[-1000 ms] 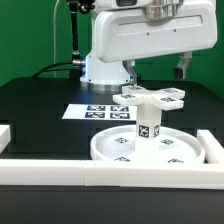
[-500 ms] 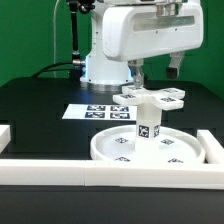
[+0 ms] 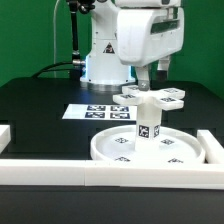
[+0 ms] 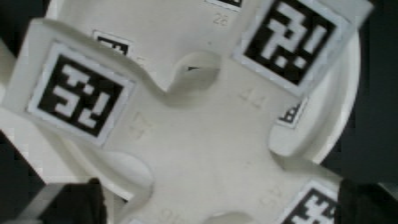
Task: Assemble round table
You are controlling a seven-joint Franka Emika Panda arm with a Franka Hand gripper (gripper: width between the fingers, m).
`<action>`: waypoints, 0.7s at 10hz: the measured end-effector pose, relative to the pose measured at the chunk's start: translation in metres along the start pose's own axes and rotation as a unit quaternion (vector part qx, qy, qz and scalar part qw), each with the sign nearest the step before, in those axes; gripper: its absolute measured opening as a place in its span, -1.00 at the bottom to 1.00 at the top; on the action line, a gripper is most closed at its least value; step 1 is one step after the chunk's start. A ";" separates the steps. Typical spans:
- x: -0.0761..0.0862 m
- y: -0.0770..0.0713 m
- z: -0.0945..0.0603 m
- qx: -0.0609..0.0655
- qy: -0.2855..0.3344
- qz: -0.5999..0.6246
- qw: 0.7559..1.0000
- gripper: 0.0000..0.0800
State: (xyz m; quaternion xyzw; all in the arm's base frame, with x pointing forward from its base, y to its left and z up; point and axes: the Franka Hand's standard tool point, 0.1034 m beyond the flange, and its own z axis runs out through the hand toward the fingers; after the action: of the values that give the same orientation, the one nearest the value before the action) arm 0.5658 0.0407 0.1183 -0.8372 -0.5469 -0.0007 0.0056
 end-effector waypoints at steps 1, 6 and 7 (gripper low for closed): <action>0.000 0.001 0.004 0.001 -0.005 -0.027 1.000 0.62; -0.002 0.000 0.011 0.005 -0.012 -0.028 1.000 0.62; -0.002 0.000 0.013 0.007 -0.013 -0.028 0.999 0.62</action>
Offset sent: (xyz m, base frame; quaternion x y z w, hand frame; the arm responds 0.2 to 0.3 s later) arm 0.0049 0.0000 -0.0039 -0.0043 -0.0149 -0.0267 0.9995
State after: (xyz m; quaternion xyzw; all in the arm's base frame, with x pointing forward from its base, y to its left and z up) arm 0.5643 0.0388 0.1049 -0.8212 -0.5705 0.0138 0.0040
